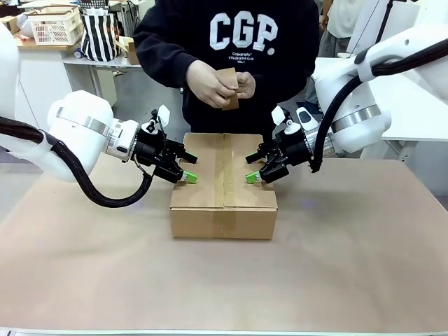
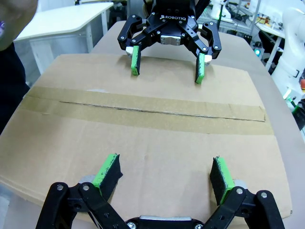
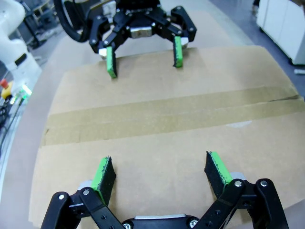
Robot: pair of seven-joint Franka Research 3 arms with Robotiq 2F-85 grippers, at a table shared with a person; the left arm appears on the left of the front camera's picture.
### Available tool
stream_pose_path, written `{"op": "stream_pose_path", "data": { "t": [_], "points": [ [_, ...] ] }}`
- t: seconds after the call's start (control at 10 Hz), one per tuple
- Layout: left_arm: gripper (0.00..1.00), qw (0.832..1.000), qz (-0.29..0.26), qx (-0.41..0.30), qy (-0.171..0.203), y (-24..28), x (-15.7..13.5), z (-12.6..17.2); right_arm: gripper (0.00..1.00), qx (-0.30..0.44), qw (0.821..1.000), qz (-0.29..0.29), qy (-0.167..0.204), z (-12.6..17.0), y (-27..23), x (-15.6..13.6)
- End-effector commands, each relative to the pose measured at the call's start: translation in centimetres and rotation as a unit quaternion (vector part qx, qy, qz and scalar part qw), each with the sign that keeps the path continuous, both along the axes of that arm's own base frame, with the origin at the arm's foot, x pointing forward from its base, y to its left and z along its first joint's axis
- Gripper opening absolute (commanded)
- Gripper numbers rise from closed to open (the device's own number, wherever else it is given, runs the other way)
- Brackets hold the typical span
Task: Pack the gift set into the box.
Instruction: Press and hold the closed box until the human finishes sealing it.
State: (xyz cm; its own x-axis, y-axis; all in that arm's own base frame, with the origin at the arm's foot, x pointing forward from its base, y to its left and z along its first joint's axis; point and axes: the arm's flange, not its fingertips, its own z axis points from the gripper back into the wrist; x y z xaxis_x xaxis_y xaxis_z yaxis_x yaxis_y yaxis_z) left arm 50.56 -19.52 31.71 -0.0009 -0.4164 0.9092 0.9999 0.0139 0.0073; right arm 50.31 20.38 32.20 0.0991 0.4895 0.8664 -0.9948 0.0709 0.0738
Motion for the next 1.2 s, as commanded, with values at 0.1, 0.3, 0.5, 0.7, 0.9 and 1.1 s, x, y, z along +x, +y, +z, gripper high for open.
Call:
{"op": "stream_pose_path", "data": {
  "t": [0.1,0.3,0.5,0.7,0.9,1.1],
  "points": [
    [1.00,1.000,-0.002,0.002,-0.003,0.18,-0.14,-0.45,1.00,0.000,1.000,-0.006,-0.002,-0.54,-0.11,-0.33],
    [1.00,1.000,-0.002,0.002,-0.003,0.18,-0.14,-0.45,1.00,0.000,1.000,-0.006,-0.002,-0.54,-0.11,-0.33],
    [1.00,1.000,-0.002,0.002,-0.003,0.18,-0.14,-0.45,1.00,0.000,1.000,-0.006,-0.002,-0.54,-0.11,-0.33],
    [1.00,1.000,-0.002,0.002,-0.003,0.18,-0.14,-0.45,1.00,0.000,1.000,-0.006,-0.002,-0.54,-0.11,-0.33],
    [1.00,1.000,-0.002,0.002,-0.003,0.18,-0.14,-0.45,1.00,0.000,1.000,-0.006,-0.002,-0.54,-0.11,-0.33],
    [1.00,1.000,-0.002,0.002,-0.003,0.18,-0.14,-0.45,1.00,0.000,1.000,-0.006,-0.002,-0.54,-0.11,-0.33]
  ]
}}
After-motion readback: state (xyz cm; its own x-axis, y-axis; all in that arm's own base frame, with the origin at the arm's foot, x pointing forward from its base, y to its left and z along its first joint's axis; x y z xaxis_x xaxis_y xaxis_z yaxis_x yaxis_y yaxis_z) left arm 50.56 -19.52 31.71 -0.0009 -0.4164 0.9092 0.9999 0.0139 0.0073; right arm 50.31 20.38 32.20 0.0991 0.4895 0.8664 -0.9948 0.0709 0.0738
